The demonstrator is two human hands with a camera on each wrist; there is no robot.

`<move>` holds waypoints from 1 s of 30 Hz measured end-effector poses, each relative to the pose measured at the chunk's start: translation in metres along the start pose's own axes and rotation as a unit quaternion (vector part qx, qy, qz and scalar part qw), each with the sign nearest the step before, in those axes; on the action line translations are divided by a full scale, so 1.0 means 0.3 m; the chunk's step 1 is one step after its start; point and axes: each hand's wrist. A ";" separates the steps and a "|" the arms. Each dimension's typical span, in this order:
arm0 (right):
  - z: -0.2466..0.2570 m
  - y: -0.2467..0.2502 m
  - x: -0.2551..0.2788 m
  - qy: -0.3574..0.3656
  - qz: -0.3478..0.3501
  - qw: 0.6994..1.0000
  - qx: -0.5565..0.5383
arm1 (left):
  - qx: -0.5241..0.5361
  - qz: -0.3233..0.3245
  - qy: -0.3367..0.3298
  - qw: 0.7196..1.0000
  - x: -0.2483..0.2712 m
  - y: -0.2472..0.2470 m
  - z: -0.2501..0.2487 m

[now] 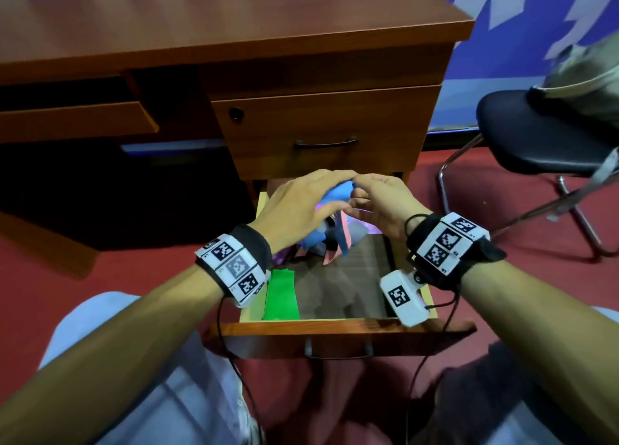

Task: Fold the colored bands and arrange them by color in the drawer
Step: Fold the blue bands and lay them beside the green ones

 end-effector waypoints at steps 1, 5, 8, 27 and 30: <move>0.000 0.004 -0.001 0.001 -0.006 1.000 0.012 | -0.006 -0.010 -0.004 1.000 -0.003 0.001 0.009; -0.008 0.008 -0.007 0.005 -0.015 0.999 0.029 | -0.035 -0.031 -0.015 0.999 -0.010 0.012 0.014; -0.013 0.012 -0.018 0.002 -0.027 0.999 0.021 | -0.074 -0.011 -0.034 0.997 -0.006 0.021 0.022; -0.098 -0.048 -0.141 -0.068 0.041 0.935 0.344 | -0.028 -0.232 0.064 0.970 -0.003 0.146 0.073; -0.175 -0.056 -0.182 -0.124 0.076 0.904 0.403 | 0.030 -0.294 0.092 0.951 -0.010 0.157 0.094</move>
Point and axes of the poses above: each hand's wrist, its own x-axis away from the middle knuckle, its own y-axis out of the back of the hand, z = x × y, and after that the axes turned 3 degrees about -y, right-handed
